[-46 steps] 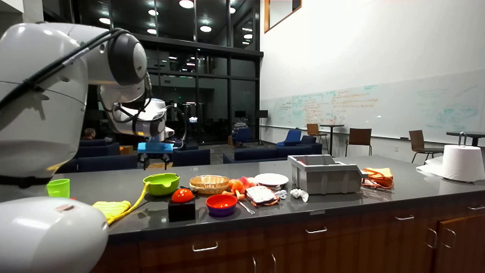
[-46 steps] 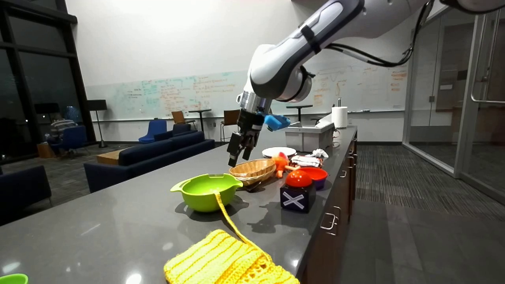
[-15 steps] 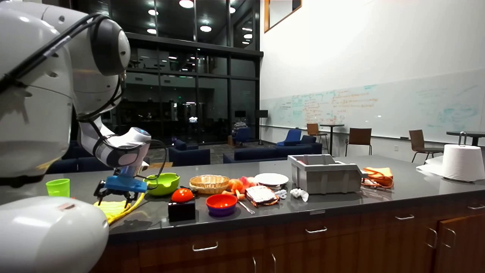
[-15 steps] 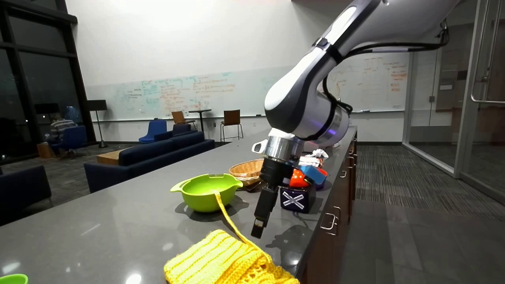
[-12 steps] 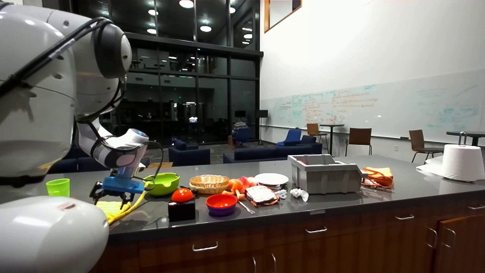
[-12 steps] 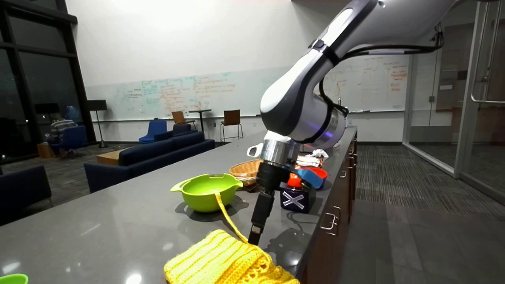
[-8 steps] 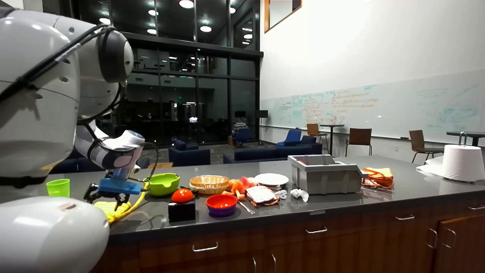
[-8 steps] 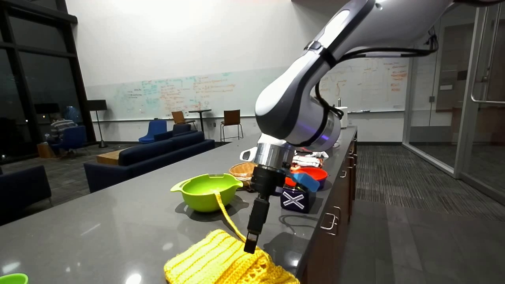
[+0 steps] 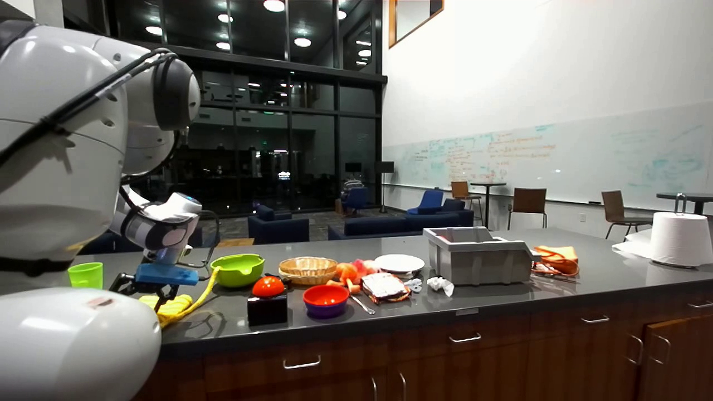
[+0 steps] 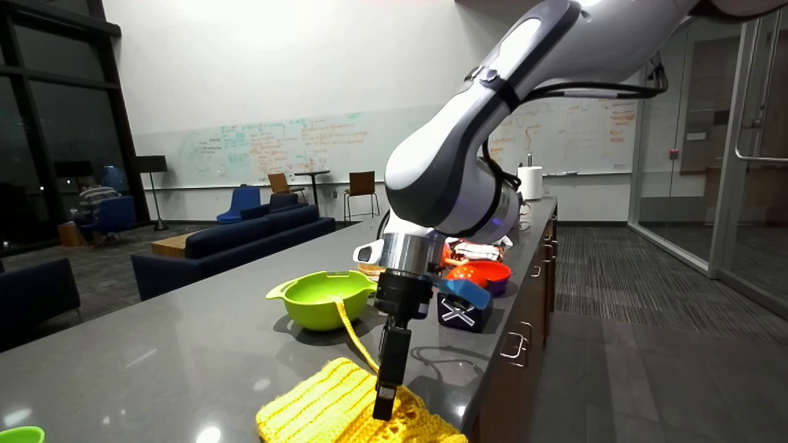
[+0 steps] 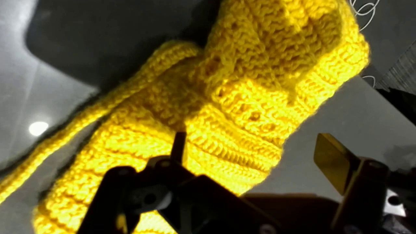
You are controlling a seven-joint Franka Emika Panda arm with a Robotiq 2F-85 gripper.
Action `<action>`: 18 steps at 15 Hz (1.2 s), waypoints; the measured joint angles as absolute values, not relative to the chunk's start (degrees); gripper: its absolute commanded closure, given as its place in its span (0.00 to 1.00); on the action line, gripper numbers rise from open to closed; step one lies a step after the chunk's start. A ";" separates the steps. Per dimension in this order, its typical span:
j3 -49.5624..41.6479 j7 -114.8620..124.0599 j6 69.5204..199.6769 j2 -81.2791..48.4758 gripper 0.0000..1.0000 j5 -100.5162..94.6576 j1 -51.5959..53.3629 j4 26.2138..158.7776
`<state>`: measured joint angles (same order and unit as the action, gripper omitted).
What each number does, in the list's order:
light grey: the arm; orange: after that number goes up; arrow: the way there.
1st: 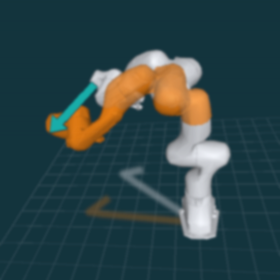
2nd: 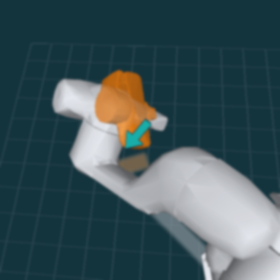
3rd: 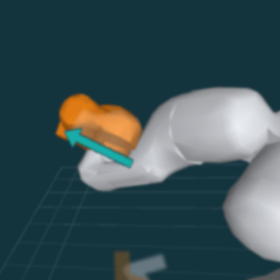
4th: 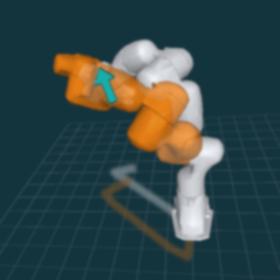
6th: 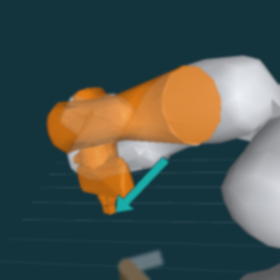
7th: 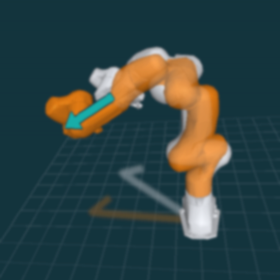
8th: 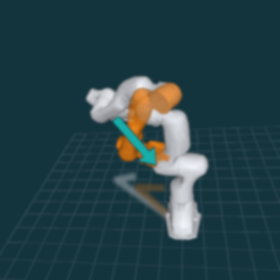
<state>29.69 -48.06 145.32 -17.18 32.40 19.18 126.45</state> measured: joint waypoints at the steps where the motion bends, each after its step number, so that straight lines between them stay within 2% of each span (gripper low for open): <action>1: 29.84 -48.06 145.29 -17.67 0.00 31.67 19.18 126.24; 9: 29.67 -47.89 145.19 -21.91 0.00 23.47 19.00 125.26; 10: 29.68 -47.88 144.94 -22.05 0.06 22.91 18.94 125.02; 11: 29.70 -47.87 144.72 -22.16 0.26 22.49 18.90 124.82; 14: 29.69 -47.87 144.64 -22.34 0.46 21.47 18.69 124.22; 18: 29.67 -47.88 144.64 -22.44 0.79 20.26 18.15 123.75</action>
